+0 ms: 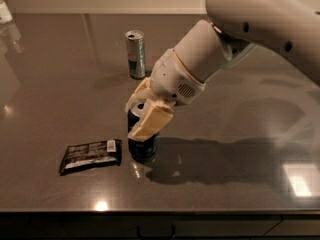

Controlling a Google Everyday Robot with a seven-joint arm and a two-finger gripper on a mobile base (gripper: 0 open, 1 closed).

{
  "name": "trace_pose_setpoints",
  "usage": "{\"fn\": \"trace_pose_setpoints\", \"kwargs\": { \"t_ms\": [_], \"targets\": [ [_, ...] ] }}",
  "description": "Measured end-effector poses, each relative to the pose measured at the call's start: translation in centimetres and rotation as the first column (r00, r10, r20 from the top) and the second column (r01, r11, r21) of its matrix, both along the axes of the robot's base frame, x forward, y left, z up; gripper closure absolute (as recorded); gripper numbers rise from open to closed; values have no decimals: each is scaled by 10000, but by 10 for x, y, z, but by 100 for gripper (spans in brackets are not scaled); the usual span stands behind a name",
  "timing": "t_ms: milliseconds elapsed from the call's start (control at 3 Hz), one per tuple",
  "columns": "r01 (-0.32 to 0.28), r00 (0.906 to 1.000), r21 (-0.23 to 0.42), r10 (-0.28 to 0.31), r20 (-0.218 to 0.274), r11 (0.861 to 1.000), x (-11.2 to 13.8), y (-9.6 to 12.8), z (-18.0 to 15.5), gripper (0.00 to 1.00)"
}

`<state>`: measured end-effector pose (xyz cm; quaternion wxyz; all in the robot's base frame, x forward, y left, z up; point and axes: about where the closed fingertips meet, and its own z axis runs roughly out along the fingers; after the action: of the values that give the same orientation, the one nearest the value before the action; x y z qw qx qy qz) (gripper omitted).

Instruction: Move pepsi can near rxbar chocolate

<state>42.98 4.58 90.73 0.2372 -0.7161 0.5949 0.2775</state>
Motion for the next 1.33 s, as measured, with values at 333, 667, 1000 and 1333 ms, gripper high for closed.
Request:
{"fn": "trace_pose_setpoints", "kwargs": {
  "t_ms": [333, 667, 1000, 1333],
  "targets": [
    [-207, 9995, -107, 209, 228, 9997, -7, 11, 1, 82],
    [-283, 9985, -283, 296, 454, 9992, -10, 17, -1, 59],
    [-252, 9982, -425, 275, 535, 9988, -11, 16, -4, 36],
    [-281, 9980, -433, 305, 557, 9987, -12, 17, -4, 13]
  ]
}}
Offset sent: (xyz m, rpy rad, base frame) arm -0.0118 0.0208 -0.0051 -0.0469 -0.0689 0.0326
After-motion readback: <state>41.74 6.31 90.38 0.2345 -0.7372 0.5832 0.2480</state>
